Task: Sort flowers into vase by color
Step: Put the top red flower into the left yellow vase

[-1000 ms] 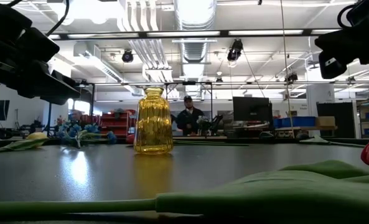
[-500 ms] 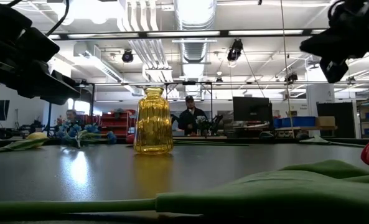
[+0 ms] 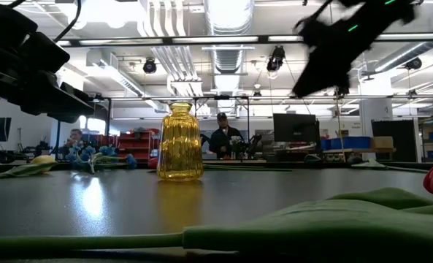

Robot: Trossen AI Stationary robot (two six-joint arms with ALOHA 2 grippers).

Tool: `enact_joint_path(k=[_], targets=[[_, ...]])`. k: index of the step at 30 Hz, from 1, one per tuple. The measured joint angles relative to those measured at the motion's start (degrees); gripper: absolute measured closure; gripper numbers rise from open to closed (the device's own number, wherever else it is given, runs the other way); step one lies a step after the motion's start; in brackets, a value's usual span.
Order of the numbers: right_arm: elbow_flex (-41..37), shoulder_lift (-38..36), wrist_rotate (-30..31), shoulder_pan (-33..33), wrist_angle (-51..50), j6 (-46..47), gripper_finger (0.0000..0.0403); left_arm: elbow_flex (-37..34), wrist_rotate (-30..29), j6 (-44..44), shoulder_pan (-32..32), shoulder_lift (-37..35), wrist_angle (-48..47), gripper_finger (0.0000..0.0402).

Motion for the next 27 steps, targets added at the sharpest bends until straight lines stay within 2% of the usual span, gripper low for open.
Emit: enact_joint_path(k=[4,7,12,16,18,21,25,27], targets=[[9.8,12.5,-8.5,-9.7,0.7,-2.8,0.0255,0.0,0.0,0.0,0.0,0.0,0.0,0.0388],[17.9,21.4,-13.5,-13.8,-0.8,-10.0,0.0224,0.0,-0.4,0.1,0.0,0.0,0.2,0.0388],[32.8,34.6,-14.2,-16.7,-4.6,-25.6,0.0205,0.0,-5.1,8.4,0.0,0.0,0.5,0.0388],[42.6,44.1,-14.2,-17.7,-5.3,-34.9,0.0206,0.0,-5.6,8.5,0.0,0.0,1.7,0.0388],[47.3,48.4,-14.2,-18.6,-5.0,-38.1,0.0209,0.0,-5.4,0.9,0.0,0.4,5.5,0.0388],[53.5,54.8,-14.5,-20.7,-6.0,-39.1,0.0214,0.0,-5.0,-20.6,0.0,0.5,15.2,0.0388],[63.1,62.0,-18.5,-23.4,-11.5,-39.6,0.0222,0.0,-9.7,-47.3,0.0,0.7,28.6,0.0388],[67.7,65.3,-20.3,-24.2,-14.1,-40.1,0.0226,0.0,-12.8,-54.7,0.0,0.7,34.3,0.0388]])
